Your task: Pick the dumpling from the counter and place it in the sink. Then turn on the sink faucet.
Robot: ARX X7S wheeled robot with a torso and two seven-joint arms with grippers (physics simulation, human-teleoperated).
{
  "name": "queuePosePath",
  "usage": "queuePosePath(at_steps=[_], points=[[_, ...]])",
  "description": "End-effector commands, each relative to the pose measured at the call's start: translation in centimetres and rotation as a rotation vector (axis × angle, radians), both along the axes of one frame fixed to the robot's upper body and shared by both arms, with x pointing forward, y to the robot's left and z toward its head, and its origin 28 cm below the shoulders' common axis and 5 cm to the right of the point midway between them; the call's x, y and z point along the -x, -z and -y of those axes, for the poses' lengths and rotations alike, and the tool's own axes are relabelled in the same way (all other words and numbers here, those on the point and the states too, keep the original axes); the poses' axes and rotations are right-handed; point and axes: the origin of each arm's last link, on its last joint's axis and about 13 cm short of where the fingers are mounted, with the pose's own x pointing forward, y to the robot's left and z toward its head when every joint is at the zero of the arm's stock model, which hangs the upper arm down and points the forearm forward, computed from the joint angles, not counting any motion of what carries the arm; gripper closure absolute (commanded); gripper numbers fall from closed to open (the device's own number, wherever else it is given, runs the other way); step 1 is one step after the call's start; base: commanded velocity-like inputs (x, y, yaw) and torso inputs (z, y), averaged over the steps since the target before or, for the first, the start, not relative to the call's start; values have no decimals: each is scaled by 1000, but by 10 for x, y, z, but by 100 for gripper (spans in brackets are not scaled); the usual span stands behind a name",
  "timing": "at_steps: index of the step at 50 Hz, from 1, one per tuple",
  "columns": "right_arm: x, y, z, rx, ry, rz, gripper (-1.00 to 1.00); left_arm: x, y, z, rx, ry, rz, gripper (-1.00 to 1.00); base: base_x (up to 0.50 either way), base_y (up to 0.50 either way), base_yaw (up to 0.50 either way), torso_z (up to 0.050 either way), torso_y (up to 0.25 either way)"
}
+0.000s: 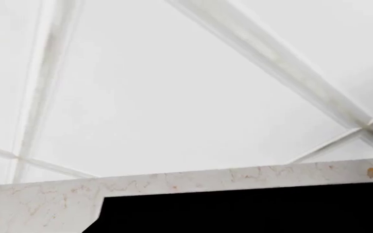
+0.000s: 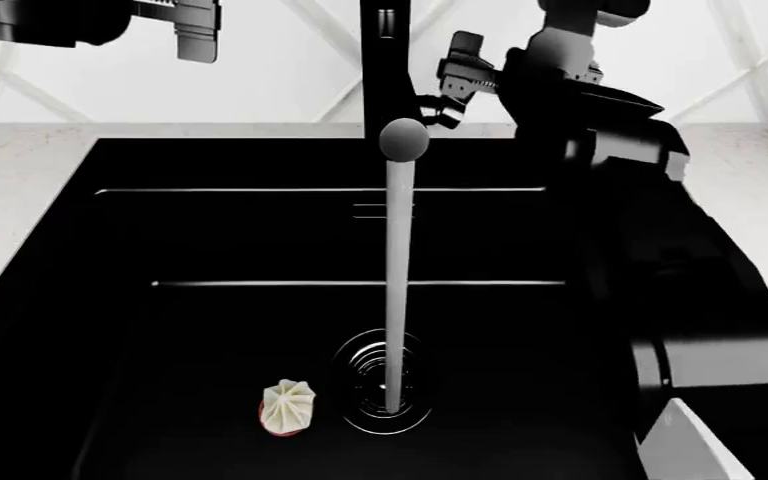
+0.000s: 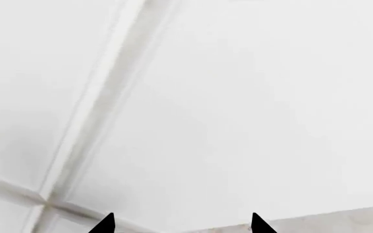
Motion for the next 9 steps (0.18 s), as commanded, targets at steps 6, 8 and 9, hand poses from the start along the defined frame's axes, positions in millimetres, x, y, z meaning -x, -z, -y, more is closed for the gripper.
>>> queuePosePath(at_steps=[6, 8, 9], points=[[-1, 10, 16, 195, 212, -44, -100, -2, -7, 8, 21, 52, 13, -100, 0, -4, -9, 0, 0], [-1, 7, 18, 189, 208, -25, -100, -2, -6, 9, 26, 54, 18, -100, 0, -4, -10, 0, 0], [-2, 2, 20, 175, 191, 10, -100, -2, -6, 9, 28, 57, 19, -100, 0, -4, -10, 0, 0]])
